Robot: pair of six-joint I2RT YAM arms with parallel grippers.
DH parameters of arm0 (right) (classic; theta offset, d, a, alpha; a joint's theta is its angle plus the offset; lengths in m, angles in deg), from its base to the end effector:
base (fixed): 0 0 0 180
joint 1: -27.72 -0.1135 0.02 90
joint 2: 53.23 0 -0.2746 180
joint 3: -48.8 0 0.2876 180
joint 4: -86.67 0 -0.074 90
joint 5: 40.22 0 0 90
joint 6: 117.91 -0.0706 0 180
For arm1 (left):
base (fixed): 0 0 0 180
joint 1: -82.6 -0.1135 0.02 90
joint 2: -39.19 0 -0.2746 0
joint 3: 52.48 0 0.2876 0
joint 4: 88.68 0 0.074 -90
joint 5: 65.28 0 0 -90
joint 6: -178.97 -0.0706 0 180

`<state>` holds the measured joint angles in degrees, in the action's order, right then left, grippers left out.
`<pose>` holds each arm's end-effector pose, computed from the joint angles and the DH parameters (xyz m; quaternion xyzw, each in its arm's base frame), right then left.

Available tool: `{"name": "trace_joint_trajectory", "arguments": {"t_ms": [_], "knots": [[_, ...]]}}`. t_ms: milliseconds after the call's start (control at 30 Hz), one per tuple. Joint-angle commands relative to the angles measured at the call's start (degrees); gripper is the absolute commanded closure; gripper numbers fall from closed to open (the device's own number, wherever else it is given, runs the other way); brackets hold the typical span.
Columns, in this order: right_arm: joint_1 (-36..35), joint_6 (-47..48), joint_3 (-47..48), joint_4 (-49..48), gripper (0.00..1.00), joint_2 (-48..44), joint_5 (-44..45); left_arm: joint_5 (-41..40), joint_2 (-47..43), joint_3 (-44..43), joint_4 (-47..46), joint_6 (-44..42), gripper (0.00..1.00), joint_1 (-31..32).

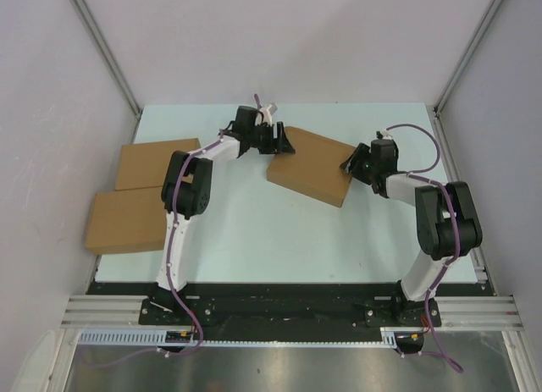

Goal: Fold the paper box

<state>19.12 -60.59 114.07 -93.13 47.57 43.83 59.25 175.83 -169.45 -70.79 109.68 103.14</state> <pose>0.4167 0.0704 0.1319 0.1622 0.8741 0.2038 0.4100 0.5434 -0.2463 0.1247 0.1299 0.8569 -0.3978 0.3011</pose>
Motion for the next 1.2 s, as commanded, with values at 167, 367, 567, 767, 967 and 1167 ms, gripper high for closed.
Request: {"name": "trace_joint_trajectory", "arguments": {"t_ms": [167,367,567,767,967,1167], "knots": [[-6.2,8.2,1.2,3.1,0.62,-1.2,9.0,6.7,-6.0,7.4,-8.8,-2.3,0.44,1.6],[-11.3,11.6,0.8,2.8,0.66,-3.7,15.8,6.0,-12.7,17.8,-17.6,-2.4,0.48,2.6],[-14.4,13.6,-2.3,-0.3,0.68,-8.6,20.5,2.1,-22.0,32.3,-31.6,-2.0,0.47,3.5],[-15.9,14.1,-7.2,-2.9,0.71,-13.9,23.5,-3.4,-30.3,44.2,-43.4,-1.1,0.47,3.9],[-18.5,15.4,-12.3,-6.2,0.72,-19.9,27.3,-9.3,-39.1,57.6,-58.6,0.2,0.45,4.3],[-22.5,16.2,-17.7,-7.9,0.73,-26.3,32.1,-16.7,-46.5,67.4,-64.4,0.3,0.45,7.2]]}}
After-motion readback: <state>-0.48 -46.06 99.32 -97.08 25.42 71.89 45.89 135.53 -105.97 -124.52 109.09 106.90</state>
